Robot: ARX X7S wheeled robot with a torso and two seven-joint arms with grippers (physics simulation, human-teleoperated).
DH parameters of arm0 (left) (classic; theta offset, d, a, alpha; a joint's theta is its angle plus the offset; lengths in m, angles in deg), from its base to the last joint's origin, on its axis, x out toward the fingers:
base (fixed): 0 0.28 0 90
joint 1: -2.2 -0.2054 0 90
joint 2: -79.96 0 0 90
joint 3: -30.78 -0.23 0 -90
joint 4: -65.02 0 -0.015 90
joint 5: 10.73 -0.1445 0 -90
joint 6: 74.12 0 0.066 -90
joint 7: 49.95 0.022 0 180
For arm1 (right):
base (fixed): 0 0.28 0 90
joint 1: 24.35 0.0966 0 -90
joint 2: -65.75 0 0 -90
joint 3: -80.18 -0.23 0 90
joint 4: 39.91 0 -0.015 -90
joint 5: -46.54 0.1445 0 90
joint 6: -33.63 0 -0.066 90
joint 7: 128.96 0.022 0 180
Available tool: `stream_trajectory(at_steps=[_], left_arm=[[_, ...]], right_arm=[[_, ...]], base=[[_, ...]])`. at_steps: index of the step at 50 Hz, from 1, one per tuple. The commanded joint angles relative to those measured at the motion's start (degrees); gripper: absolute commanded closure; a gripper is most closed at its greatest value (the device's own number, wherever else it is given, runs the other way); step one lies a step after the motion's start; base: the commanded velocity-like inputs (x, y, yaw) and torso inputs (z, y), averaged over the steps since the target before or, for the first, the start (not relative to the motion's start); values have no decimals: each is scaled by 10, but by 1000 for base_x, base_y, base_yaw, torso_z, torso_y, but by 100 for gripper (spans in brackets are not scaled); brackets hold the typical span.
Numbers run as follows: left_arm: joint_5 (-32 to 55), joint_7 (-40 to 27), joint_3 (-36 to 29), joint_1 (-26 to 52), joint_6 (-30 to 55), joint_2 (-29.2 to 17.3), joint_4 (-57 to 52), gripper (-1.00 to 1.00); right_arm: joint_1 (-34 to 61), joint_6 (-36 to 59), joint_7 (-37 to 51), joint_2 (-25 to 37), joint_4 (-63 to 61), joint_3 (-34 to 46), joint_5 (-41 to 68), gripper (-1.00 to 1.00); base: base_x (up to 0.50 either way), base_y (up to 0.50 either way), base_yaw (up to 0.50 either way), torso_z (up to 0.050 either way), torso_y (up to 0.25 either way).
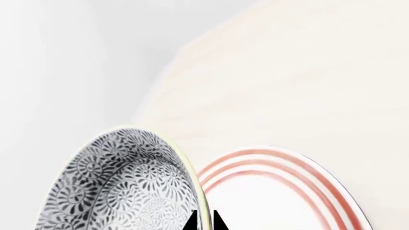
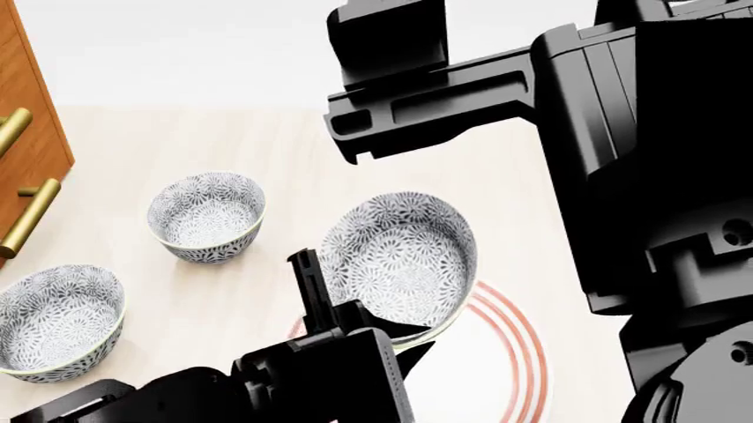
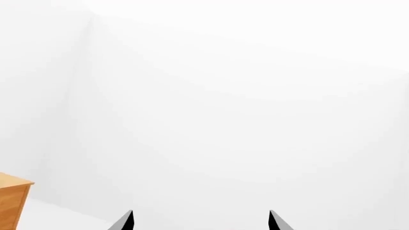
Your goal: Put the bowl at the front on the plate.
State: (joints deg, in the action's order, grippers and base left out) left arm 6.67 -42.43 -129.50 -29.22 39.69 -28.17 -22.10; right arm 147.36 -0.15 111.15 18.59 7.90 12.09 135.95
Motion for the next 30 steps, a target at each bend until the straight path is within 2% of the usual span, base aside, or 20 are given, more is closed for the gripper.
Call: stream_trajectory(at_steps=[1, 30], left_arm=[[-9, 7, -3, 14, -3, 23, 28, 100], [-16, 32, -25, 28, -1, 52, 87, 100]], right_arm=[[-4, -2, -2, -1, 0, 3, -6, -100], [-16, -11, -28, -9, 12, 13, -40, -100]], base=[[0, 0, 0, 0, 0], [0, 0, 0, 1, 0]])
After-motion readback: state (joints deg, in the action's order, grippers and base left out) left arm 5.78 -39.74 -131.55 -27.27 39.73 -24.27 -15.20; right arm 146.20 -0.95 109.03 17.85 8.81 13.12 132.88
